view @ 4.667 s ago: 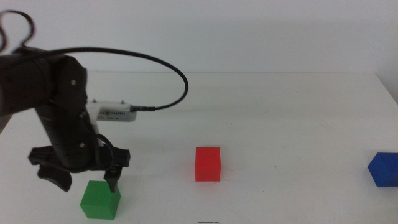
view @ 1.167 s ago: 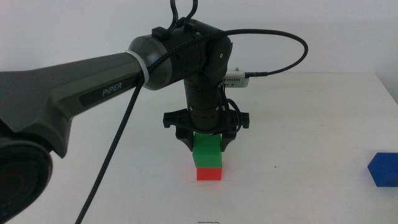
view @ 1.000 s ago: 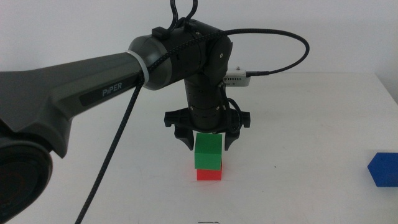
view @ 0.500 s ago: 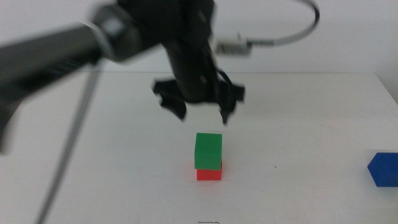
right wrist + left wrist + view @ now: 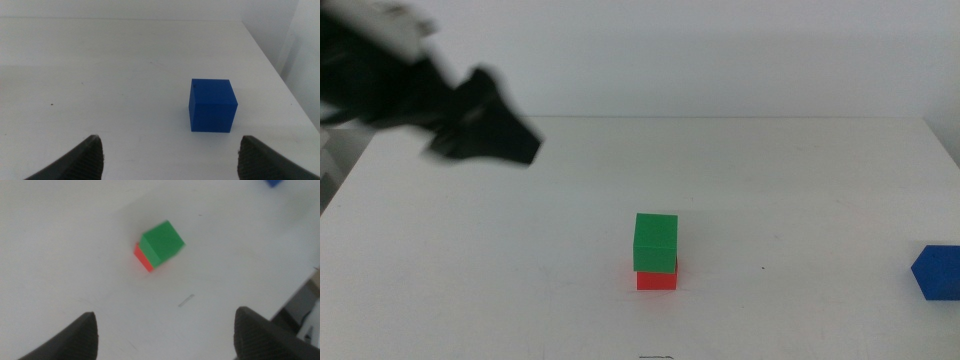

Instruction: Stack red cubes first, then green, then blue cubes in a specific spot.

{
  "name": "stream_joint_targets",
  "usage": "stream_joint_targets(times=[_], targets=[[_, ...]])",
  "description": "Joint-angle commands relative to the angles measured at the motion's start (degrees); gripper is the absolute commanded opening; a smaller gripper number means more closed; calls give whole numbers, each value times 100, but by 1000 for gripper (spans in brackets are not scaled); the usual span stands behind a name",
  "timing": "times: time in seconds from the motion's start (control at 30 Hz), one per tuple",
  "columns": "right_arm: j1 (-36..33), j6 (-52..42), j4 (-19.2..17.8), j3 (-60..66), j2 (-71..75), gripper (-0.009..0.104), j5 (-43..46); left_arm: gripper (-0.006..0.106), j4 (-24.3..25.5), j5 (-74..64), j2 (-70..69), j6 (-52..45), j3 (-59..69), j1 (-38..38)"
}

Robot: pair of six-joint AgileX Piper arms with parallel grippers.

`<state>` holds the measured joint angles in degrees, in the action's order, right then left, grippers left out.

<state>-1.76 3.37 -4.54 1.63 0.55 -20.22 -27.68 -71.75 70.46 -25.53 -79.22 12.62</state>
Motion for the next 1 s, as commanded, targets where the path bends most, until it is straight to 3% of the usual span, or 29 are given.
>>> stream_joint_targets(times=[0.0,0.3,0.97], targets=[[38,-28,-71,-98,128,78,453,92,-863,-164,-656,-620,438,-422],[38,-28,-71,-98,128,78,453,92,-892,343,-1671,-697,1020,-733],[38,-28,-71,-98,128,78,453,92,-1098,1035,-1722,-704,1010,-733]])
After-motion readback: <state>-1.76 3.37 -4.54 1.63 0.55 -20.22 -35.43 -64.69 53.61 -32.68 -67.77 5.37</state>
